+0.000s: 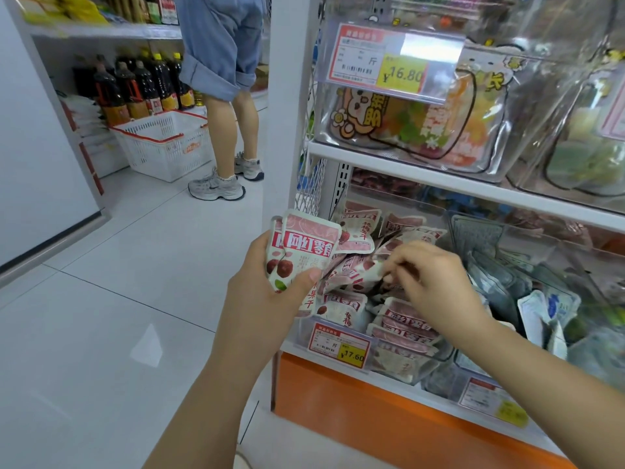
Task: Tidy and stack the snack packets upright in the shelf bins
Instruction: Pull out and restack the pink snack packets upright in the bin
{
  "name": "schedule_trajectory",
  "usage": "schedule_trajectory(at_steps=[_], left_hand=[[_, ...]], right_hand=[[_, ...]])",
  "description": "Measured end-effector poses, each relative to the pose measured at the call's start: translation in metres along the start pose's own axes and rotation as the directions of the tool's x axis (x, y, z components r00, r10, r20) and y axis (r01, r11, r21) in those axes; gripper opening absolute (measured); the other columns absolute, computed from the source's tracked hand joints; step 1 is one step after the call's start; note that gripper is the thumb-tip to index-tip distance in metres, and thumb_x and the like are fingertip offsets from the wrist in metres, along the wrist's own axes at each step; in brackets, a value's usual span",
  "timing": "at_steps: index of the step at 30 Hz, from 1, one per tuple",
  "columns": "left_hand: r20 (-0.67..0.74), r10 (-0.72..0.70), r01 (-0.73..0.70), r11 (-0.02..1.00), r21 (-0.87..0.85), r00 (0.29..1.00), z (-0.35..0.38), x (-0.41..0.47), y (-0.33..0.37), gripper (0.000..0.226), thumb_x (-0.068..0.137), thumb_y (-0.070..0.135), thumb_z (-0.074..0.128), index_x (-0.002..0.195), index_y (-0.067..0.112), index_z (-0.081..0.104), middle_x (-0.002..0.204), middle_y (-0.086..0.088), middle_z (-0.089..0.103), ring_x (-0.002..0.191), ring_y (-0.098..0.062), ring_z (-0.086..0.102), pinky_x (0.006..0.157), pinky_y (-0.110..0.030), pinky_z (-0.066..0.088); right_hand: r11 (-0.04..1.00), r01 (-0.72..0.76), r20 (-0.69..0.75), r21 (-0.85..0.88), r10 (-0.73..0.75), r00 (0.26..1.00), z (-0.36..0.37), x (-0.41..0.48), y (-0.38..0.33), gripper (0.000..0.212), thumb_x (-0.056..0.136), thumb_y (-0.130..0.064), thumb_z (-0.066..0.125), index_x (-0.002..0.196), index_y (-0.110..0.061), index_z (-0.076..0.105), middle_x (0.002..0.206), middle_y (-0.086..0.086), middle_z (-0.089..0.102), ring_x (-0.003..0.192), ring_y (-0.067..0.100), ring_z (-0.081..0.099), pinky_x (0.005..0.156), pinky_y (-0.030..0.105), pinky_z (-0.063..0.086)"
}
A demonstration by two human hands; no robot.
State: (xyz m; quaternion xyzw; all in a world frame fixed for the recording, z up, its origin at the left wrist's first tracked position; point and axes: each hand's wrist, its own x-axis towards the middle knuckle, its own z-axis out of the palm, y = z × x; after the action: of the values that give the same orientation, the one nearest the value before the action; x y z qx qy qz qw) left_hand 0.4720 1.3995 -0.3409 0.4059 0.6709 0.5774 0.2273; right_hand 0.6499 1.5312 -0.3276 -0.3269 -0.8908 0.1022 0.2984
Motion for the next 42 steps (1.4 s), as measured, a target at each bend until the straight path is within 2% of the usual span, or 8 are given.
schedule_trajectory(at_steps=[8,12,18,25,30,35,38,42], left_hand=[[-0.030,0.008,-0.008,1.000,0.009,1.000,0.000,-0.001,0.001,0.043,0.080,0.030,0.069,0.118,0.036,0.049,0.095,0.026,0.064,0.085,0.014,0.060,0.066,-0.014,0.054],[-0.042,-0.005,0.005,1.000,0.010,0.999,-0.001,0.000,0.001,0.043,0.080,0.031,0.069,0.118,0.036,0.049,0.091,0.028,0.063,0.085,0.016,0.059,0.067,-0.017,0.054],[-0.050,-0.002,0.002,1.000,0.003,0.999,-0.001,0.002,0.001,0.044,0.081,0.028,0.069,0.121,0.033,0.049,0.095,0.024,0.064,0.086,0.015,0.060,0.068,-0.016,0.053],[-0.061,0.010,-0.009,1.000,0.008,0.998,-0.003,0.003,0.001,0.043,0.081,0.029,0.069,0.119,0.033,0.050,0.091,0.026,0.064,0.083,0.016,0.059,0.064,-0.012,0.052],[-0.075,-0.004,0.004,1.000,0.003,0.997,-0.006,0.005,-0.001,0.047,0.081,0.030,0.069,0.123,0.033,0.049,0.096,0.023,0.065,0.086,0.012,0.062,0.067,-0.016,0.055],[-0.084,-0.018,0.018,1.000,-0.005,0.996,-0.008,0.005,-0.002,0.048,0.082,0.030,0.069,0.125,0.032,0.048,0.101,0.020,0.065,0.088,0.004,0.064,0.074,-0.024,0.057],[-0.080,-0.023,0.021,1.000,-0.021,0.997,-0.009,0.004,-0.002,0.046,0.082,0.028,0.069,0.123,0.033,0.049,0.099,0.020,0.066,0.087,0.007,0.064,0.075,-0.025,0.058],[-0.076,-0.027,0.024,0.999,-0.033,0.997,-0.011,0.004,-0.003,0.045,0.082,0.027,0.069,0.121,0.035,0.049,0.095,0.022,0.067,0.085,0.009,0.064,0.075,-0.025,0.057]], right_hand=[[0.974,-0.176,-0.385,0.145,0.219,0.897,-0.003,0.011,0.006,0.025,0.084,0.005,0.057,0.085,-0.016,0.070,0.088,-0.001,0.065,0.078,-0.004,0.055,0.077,0.006,0.039],[0.919,-0.366,-0.172,0.146,0.388,0.905,-0.001,0.021,0.022,0.026,0.086,0.002,0.057,0.103,-0.013,0.071,0.103,0.004,0.069,0.085,0.014,0.064,0.079,0.018,0.045],[0.984,-0.180,0.123,0.003,0.178,0.976,0.005,0.018,-0.009,0.018,0.089,-0.011,0.059,0.100,-0.018,0.072,0.092,-0.009,0.066,0.071,-0.007,0.057,0.068,0.000,0.040],[0.975,-0.142,0.695,-0.171,0.222,0.684,0.037,0.048,-0.013,0.029,0.093,-0.029,0.052,0.112,-0.013,0.065,0.114,0.002,0.066,0.099,0.018,0.060,0.084,0.027,0.046],[0.955,-0.047,0.805,-0.293,0.273,0.526,0.058,0.062,-0.004,0.048,0.087,-0.057,0.050,0.084,-0.009,0.054,0.078,0.003,0.053,0.069,0.017,0.046,0.067,0.033,0.036],[0.954,-0.138,0.864,-0.265,0.299,0.406,0.064,0.065,0.005,0.074,0.070,-0.072,0.060,0.125,-0.024,0.046,0.118,-0.009,0.047,0.108,0.013,0.048,0.100,0.033,0.040],[0.949,-0.094,0.873,-0.300,0.313,0.374,0.070,0.064,0.008,0.069,0.072,-0.066,0.063,0.126,-0.028,0.043,0.107,-0.015,0.045,0.094,0.006,0.045,0.086,0.025,0.039],[0.938,-0.028,0.859,-0.346,0.329,0.392,0.074,0.066,0.010,0.081,0.074,-0.057,0.068,0.139,-0.021,0.036,0.135,-0.005,0.044,0.114,0.015,0.046,0.099,0.032,0.040]])
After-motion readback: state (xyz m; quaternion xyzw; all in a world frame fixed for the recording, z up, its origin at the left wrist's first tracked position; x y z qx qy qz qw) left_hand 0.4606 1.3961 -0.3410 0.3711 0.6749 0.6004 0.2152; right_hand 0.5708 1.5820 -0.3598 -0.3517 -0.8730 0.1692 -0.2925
